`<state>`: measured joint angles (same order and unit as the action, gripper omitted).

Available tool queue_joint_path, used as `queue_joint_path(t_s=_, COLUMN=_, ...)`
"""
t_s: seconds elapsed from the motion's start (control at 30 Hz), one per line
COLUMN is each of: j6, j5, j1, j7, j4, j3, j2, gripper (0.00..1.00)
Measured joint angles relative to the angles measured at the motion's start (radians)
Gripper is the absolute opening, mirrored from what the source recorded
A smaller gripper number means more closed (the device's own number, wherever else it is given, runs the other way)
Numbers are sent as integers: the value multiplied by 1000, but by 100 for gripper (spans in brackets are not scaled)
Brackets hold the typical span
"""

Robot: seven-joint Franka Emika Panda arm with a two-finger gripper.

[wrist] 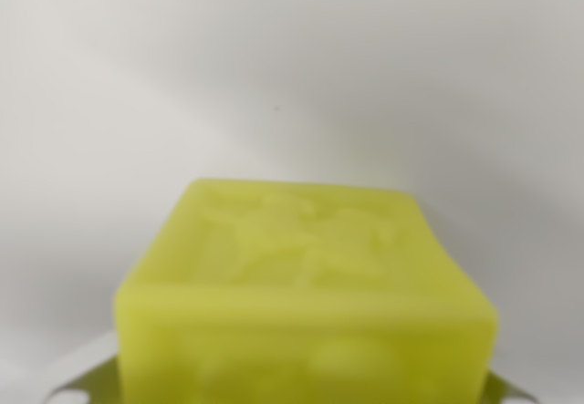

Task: Pick yellow cube

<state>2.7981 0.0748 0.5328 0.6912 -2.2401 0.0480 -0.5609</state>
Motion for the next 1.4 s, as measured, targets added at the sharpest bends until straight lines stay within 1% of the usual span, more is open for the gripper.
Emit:
queue_joint_path(t_s=0.2, j6=-11, j5=-1, j1=0, j7=2, j4=-5, j3=1, j2=17, gripper=0)
queue_joint_path(t_s=0.77, j6=-92, j5=-25, j1=-4, j7=19, j4=-33, j3=1, j2=127, gripper=0)
queue_joint_path(t_s=1.4, j6=-193, j5=-44, j1=-7, j7=33, j4=-48, j3=1, j2=242, gripper=0)
